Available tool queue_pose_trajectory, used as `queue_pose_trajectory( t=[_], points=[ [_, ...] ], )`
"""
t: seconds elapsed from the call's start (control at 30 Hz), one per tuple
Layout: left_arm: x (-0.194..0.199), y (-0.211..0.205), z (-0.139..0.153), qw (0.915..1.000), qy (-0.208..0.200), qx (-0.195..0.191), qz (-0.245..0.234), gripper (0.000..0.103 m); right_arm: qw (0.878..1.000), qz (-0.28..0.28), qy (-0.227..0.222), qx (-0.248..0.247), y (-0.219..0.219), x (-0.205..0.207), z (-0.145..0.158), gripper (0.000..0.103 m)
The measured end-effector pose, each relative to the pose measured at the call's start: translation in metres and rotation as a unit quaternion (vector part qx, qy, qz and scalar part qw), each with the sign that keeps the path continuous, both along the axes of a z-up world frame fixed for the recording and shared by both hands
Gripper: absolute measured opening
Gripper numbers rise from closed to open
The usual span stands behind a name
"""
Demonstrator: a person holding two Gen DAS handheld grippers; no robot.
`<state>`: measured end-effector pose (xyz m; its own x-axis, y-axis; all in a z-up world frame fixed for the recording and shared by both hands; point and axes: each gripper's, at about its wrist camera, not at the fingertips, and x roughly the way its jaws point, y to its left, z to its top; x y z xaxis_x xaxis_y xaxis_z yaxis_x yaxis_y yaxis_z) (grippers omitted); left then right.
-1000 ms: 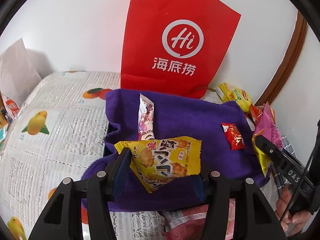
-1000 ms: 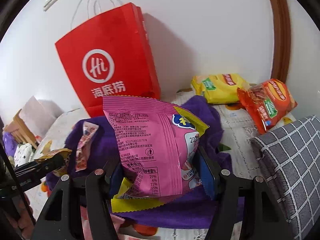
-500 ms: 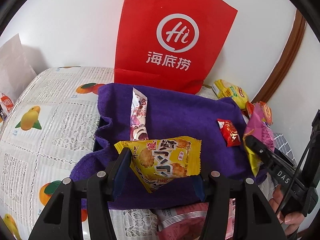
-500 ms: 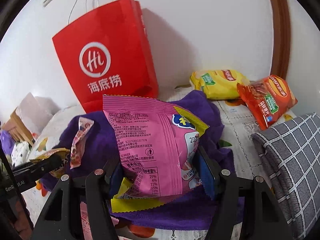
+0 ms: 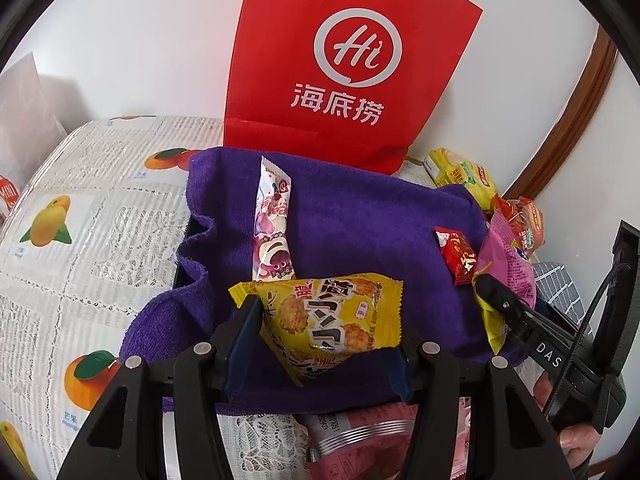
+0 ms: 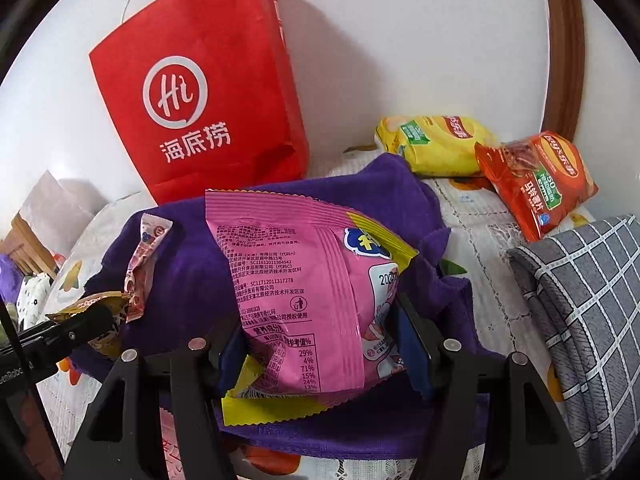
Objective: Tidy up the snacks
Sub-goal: 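Lower both bags onto the purple towel and open both tools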
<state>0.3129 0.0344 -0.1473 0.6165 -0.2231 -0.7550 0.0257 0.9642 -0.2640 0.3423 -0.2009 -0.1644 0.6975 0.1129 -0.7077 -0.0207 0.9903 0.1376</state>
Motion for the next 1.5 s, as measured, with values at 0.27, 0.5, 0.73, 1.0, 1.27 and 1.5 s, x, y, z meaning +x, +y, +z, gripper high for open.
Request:
queue_pose_trajectory(
  t=[0.27,0.5,0.73,1.0,1.27,1.5],
  points=[
    [0.0,-0.002,0.0,1.0,0.001,0.005,-0.006,0.054,1.0,0.003,0.024,-0.005,0.002,0.006,-0.009,0.067],
    [0.003,-0.001,-0.003,0.9997,0.014,-0.011,-0.013,0.054,0.999,0.006,0.023,-0.025,0.006,0.007,-0.01,0.074],
    [0.001,0.0,-0.001,0.9997,0.012,-0.014,-0.015,0.057,1.0,0.009,0.006,-0.011,0.005,0.003,-0.001,0.078],
    [-0.001,0.004,0.005,0.9997,0.008,-0.018,-0.012,0.065,1.0,-0.007,-0.016,0.008,0.0,-0.009,0.018,0.078],
    [-0.006,0.013,0.014,0.9992,0.006,-0.039,-0.01,0.072,0.997,0.011,0.001,0.08,-0.006,-0.046,0.031,0.079],
    [-0.013,0.011,0.022,0.999,0.005,-0.041,-0.016,0.072,0.996,0.038,0.034,0.079,-0.002,-0.094,0.03,0.079]
  ],
)
